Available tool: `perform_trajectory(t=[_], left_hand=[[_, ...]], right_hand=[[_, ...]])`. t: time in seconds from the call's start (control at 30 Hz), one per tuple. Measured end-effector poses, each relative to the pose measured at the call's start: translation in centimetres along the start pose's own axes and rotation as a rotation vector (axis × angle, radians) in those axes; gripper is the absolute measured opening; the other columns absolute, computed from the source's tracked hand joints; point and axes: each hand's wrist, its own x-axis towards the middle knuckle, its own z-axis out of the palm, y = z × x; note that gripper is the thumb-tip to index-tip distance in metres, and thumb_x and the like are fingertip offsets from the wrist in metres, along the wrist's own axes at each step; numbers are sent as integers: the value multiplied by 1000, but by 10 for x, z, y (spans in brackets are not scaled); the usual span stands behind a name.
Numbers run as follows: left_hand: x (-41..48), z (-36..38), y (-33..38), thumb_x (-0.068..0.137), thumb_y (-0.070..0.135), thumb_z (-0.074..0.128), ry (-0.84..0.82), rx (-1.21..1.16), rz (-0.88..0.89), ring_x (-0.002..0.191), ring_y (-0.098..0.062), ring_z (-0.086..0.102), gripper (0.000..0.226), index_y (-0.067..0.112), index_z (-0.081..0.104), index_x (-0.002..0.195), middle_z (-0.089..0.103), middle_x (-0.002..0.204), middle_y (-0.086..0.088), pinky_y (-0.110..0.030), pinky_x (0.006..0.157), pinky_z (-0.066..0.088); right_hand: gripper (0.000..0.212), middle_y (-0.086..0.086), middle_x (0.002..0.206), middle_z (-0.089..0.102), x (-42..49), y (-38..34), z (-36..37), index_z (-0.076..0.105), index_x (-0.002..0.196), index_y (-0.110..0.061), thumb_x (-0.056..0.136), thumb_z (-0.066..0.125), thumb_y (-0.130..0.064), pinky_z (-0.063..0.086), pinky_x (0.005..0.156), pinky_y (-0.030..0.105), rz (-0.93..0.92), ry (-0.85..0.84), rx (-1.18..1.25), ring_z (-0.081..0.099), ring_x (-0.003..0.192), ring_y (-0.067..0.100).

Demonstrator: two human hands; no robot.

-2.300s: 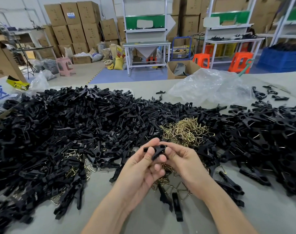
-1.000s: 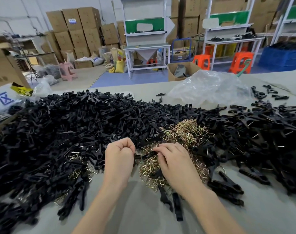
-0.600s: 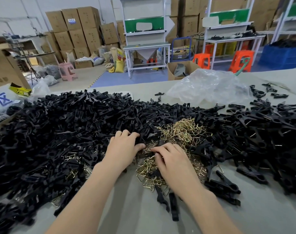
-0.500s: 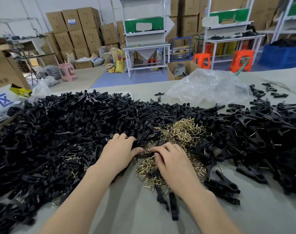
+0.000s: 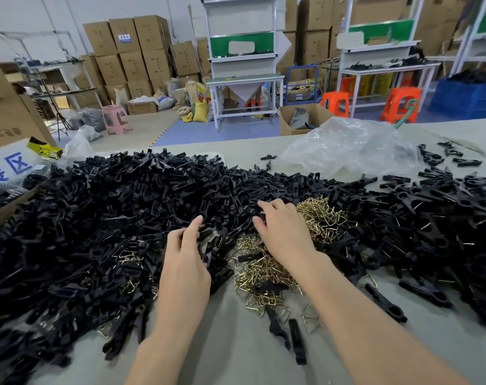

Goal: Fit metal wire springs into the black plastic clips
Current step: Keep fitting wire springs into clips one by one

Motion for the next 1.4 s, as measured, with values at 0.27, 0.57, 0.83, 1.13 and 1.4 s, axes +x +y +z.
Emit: perform_trajectory(t=[0.27, 0.57, 0.83, 1.13, 1.4], left_hand=[[-4, -2, 2, 98, 25, 60, 35, -332, -156, 103, 13, 61, 36, 35, 57, 132, 67, 100, 34, -5, 89, 43], [-23, 5, 43, 98, 11, 60, -117, -644, -160, 105, 8, 62, 53, 55, 55, 127, 67, 107, 30, -2, 83, 42], [-35, 18, 62, 94, 13, 67, -221, -781, -255, 106, 6, 64, 28, 37, 65, 108, 69, 108, 28, -8, 87, 47], [-30, 19, 60, 93, 15, 68, -184, -804, -295, 99, 0, 66, 21, 33, 69, 105, 71, 100, 18, -11, 84, 48], [-31, 17, 62, 93, 12, 68, -159, -880, -276, 92, -1, 69, 21, 30, 72, 104, 74, 97, 14, -10, 78, 50]], right_hand=[[33, 0, 131, 53, 3, -7, 11, 57, 125, -22, 102, 54, -45, 37, 103, 37, 66, 52, 33, 48, 121, 21], [33, -10, 90, 76, -81, 0, -35, 56, 114, -51, 95, 70, -28, 48, 71, 14, 53, 22, 879, 71, 76, 4], [61, -29, 100, 74, -108, 9, -27, 64, 120, -58, 98, 62, -1, 52, 75, 10, 114, 0, 1004, 69, 85, -6], [45, -30, 126, 65, -106, -2, -16, 58, 139, -34, 100, 63, -11, 46, 105, 15, 75, -75, 1031, 58, 122, -8], [36, -9, 110, 77, -100, 5, -20, 69, 117, -28, 93, 67, -1, 55, 88, 18, 183, -141, 1309, 71, 109, 8]])
